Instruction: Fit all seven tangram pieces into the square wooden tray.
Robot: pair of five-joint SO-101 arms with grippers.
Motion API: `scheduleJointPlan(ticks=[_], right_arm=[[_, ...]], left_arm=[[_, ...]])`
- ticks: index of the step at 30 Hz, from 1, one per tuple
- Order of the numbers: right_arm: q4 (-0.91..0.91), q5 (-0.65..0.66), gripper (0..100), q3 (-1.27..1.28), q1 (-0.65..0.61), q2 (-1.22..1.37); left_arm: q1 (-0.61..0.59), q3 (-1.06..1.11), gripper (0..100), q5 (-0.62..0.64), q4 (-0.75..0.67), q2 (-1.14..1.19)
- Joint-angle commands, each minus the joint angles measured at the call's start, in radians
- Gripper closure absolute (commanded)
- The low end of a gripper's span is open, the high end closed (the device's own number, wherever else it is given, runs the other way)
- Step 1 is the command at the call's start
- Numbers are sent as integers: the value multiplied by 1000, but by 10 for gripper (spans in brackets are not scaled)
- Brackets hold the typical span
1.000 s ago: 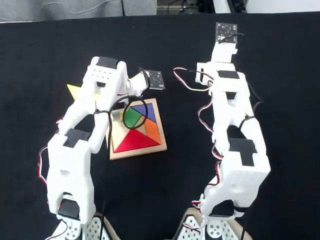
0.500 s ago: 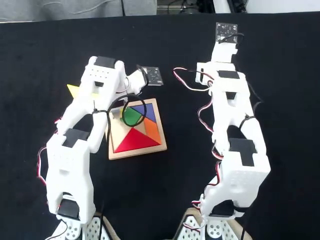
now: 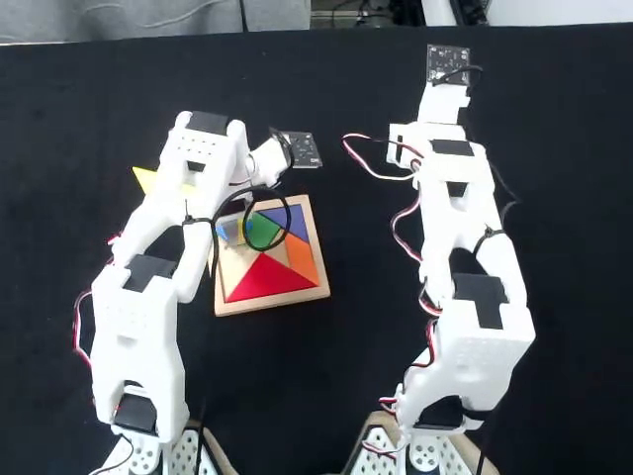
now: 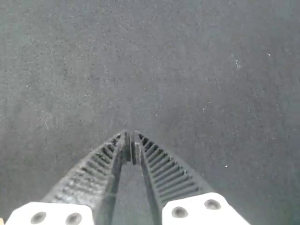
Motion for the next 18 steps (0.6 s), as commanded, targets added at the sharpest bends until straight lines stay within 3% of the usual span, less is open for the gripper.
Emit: scheduleJointPlan(ticks=[1, 13, 18], right_arm=[[-20, -11, 984, -15, 3, -28], [-18, -11, 984, -15, 2, -28], [-12, -11, 984, -24, 2, -27]], left_arm=[[-27, -41, 788, -15, 2, -14], [-44, -85, 788, -44, -68, 98], [-38, -200, 788, 74, -55, 123]])
